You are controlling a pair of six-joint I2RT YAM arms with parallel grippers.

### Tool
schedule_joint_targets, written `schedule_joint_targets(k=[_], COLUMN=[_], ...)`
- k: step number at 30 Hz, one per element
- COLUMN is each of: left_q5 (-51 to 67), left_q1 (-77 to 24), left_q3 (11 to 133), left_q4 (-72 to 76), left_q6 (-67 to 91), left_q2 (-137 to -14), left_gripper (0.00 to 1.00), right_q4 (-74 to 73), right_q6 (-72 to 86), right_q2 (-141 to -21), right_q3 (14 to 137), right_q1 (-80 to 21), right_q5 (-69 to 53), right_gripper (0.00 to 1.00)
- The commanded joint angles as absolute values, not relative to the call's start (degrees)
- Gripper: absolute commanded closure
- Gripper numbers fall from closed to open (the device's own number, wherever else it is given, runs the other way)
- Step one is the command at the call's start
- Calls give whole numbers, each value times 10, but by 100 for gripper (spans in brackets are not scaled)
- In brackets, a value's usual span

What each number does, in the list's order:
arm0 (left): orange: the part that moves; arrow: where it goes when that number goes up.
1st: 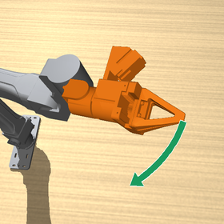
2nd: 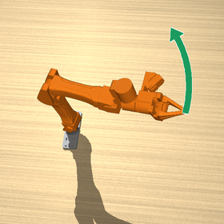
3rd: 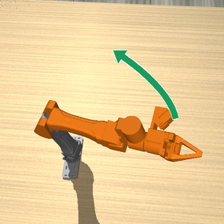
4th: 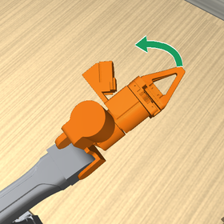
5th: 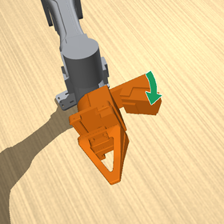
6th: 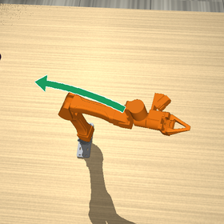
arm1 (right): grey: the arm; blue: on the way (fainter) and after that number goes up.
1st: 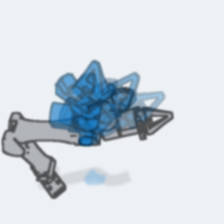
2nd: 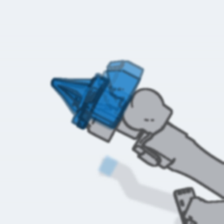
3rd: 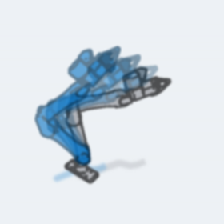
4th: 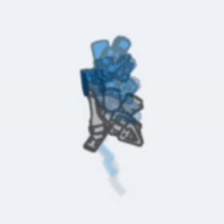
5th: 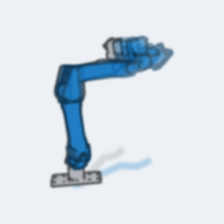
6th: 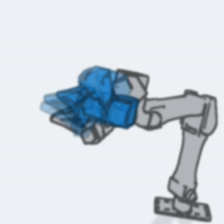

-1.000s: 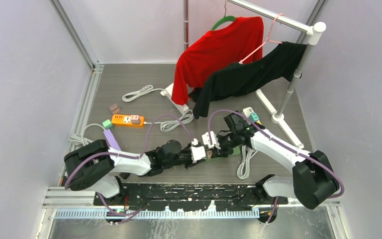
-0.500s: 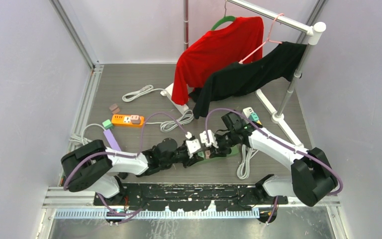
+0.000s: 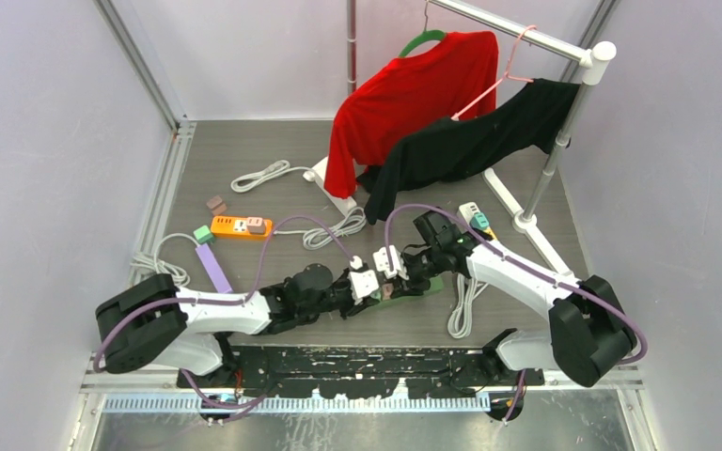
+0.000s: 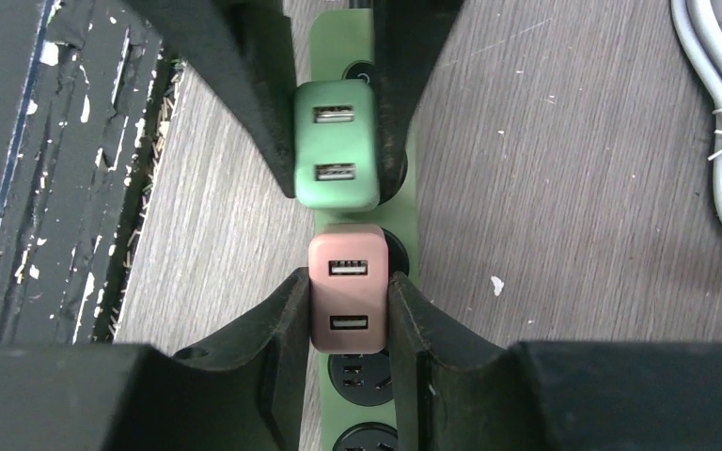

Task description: Pull the plug off the socket

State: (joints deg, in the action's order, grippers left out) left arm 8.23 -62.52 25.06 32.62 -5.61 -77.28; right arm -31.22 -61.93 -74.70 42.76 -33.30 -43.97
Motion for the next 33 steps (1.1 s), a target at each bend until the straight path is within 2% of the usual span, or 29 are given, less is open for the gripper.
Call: schedule_joint_targets(k=[1, 4, 7, 10, 18, 20, 23, 25, 28, 31, 33], left_q5=[54, 48, 127, 141, 85, 80, 140, 171, 156, 95, 84], left_q1=[-664, -661, -629, -622, -642, -640, -601, -591, -598, -636, -641], left_q3=[313, 310, 297, 282, 288, 285, 296, 292, 273, 277, 288], left_q4=[384, 402, 461, 543, 514, 518, 543, 601, 626, 497, 426], left_q6=[-170, -138, -14, 26, -143, -106, 52, 99, 48, -113, -147], left_q2=[-756, -761, -768, -787, -786, -778, -773, -785, -786, -758, -734], left_gripper=[100, 100, 100, 100, 100, 100, 100, 100, 100, 100, 100], right_q4=[-343, -343, -341, -343, -354, -354, -355, -357, -361, -363, -364], right_q6=[-625, -624, -621, -620, -612, -613, -613, -614, -614, -613, -610], right_q2=[-771, -774, -778, -783, -791, -789, -789, -792, -794, -794, -793], right_q3=[416, 417, 418, 420, 433, 433, 433, 434, 436, 437, 439], right_q1=[-328, -327, -328, -328, -329, -329, -329, -328, -329, -328, -329], right_q5=[-320, -311, -302, -298, -276, -268, -267, -269, -270, -269, -269], right_gripper=[99, 99, 99, 99, 99, 99, 99, 99, 99, 99, 99])
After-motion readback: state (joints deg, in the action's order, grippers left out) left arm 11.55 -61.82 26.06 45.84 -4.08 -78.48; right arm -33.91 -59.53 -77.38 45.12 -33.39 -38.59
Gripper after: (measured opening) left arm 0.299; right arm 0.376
